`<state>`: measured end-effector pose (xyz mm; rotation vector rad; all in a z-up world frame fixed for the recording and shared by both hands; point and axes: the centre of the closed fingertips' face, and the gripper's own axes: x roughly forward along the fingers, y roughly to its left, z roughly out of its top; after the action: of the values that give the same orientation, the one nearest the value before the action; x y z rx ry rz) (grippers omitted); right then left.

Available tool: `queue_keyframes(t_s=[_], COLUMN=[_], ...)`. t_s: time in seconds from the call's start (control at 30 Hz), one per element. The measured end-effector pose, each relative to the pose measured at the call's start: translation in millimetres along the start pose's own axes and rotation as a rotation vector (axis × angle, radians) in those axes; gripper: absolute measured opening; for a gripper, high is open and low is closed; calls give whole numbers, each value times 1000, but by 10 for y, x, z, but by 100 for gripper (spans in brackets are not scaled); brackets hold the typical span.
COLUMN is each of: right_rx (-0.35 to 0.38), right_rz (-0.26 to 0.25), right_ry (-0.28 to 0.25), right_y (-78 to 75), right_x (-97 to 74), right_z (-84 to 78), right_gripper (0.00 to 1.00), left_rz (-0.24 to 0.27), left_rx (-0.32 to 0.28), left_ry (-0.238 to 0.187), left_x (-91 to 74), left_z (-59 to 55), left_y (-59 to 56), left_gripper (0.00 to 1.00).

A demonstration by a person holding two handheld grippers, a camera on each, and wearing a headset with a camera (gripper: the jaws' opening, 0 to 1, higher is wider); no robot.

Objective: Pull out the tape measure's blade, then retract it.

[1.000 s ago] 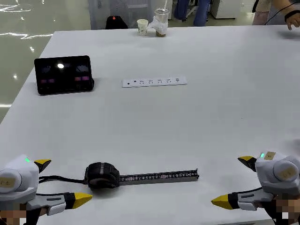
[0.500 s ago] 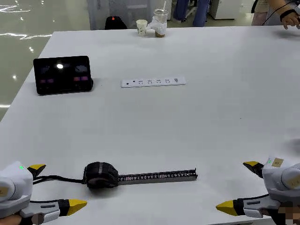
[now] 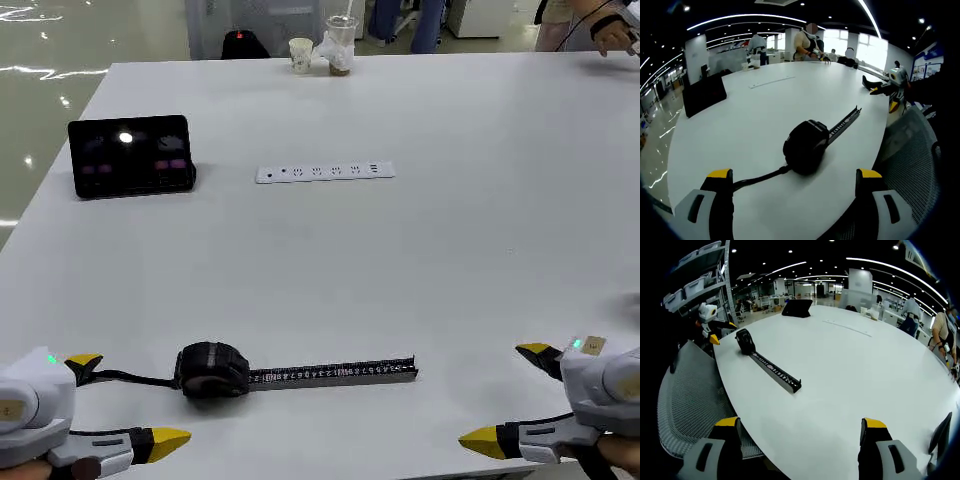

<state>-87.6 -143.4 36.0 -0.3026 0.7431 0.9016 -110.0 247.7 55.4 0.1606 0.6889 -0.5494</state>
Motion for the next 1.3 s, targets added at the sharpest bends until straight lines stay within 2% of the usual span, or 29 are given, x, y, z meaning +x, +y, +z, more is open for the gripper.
queue_keyframes(t_s=[0.13,0.3,0.37,0.47,0.5,0.6,0.8,0.9,1.03,1.1,1.3], right_rx=[-18,-13,-7,-10,-6,-5,-36,-72,-102,-177,-226], right_rz=[7,6,9,9,6,7,8,14,24,25,48], right_ry=[17,21,25,34,31,40,48,63,63,86,84], right_y=[3,-35,-38,-35,-46,-61,-75,-75,-85,-93,-90], right_x=[-13,-21,-17,-13,-10,4,24,42,71,92,173], right_z=[-27,-26,-25,-16,-5,17,62,75,110,114,214], right_gripper=[99,99,99,99,99,99,99,99,99,99,99], left_rz=[10,3,13,28,25,8,-5,-10,2,23,73], left_rx=[-16,-20,-20,-33,-37,-46,-70,-112,-122,-119,-139], left_ry=[-8,-12,5,11,12,-11,-4,-14,-23,-10,0], left_x=[41,111,144,181,206,227,286,327,380,418,508], left_z=[24,88,87,129,143,212,233,263,307,301,341], left_y=[-36,-140,-174,-195,-184,-276,-380,-406,-414,-399,-341], left_gripper=[99,99,99,99,99,99,99,99,99,99,99])
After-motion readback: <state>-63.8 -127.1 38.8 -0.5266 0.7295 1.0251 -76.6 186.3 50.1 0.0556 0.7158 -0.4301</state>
